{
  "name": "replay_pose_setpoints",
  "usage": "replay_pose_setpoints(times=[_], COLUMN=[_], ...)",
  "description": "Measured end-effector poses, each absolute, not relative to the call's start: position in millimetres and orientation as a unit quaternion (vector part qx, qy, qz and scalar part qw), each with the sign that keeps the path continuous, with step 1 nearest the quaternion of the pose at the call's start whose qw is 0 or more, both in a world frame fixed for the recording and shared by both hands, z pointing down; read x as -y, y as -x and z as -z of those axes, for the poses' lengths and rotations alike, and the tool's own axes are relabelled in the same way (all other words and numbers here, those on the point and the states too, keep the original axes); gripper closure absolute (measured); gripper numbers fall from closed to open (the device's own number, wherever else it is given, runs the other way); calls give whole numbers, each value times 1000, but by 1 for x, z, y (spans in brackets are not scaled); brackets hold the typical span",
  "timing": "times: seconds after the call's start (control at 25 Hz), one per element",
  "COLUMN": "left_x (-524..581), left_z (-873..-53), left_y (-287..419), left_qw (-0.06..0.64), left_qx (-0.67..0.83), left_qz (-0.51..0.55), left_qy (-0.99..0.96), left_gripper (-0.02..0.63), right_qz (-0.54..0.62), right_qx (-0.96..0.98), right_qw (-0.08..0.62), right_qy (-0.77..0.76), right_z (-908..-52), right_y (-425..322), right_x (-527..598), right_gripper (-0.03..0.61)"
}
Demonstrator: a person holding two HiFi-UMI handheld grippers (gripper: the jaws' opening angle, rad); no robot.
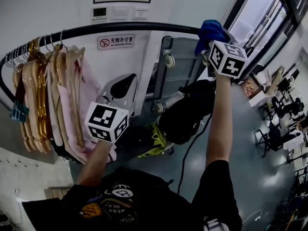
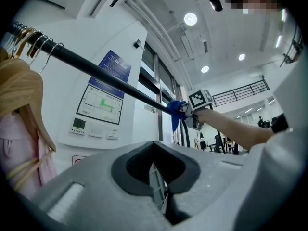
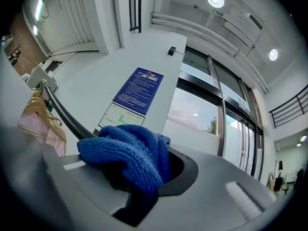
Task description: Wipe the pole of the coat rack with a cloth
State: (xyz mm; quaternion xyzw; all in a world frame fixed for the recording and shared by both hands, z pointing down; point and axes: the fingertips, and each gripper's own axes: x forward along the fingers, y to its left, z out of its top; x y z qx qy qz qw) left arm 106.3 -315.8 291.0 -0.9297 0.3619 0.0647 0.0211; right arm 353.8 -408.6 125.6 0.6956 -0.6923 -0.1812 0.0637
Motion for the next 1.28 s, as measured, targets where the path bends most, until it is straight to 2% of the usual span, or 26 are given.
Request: replay_pose_setpoints(times=[0.4, 0.72, 0.96, 1.28], left_x=[311, 296, 296, 302], left_z=[-297, -295, -294, -297], left_y=[-48, -27, -30, -71], left_qw=[13, 24, 24, 23], left_qx=[-420, -443, -436, -396], left_qz=[-66, -65, -63, -60], left_qy=[905, 894, 897, 916], left_gripper=[617, 617, 617, 617], right_qz=[312, 348, 314, 224], right_qx=[765, 794, 809, 774], right_qw=[78, 93, 72, 23], right_qy=[-558, -490, -492, -592], right_z=[-130, -138, -138, -134], right_y=[-87, 23, -13, -205], right_x=[383, 367, 370, 393], right_gripper=[529, 529, 525, 525])
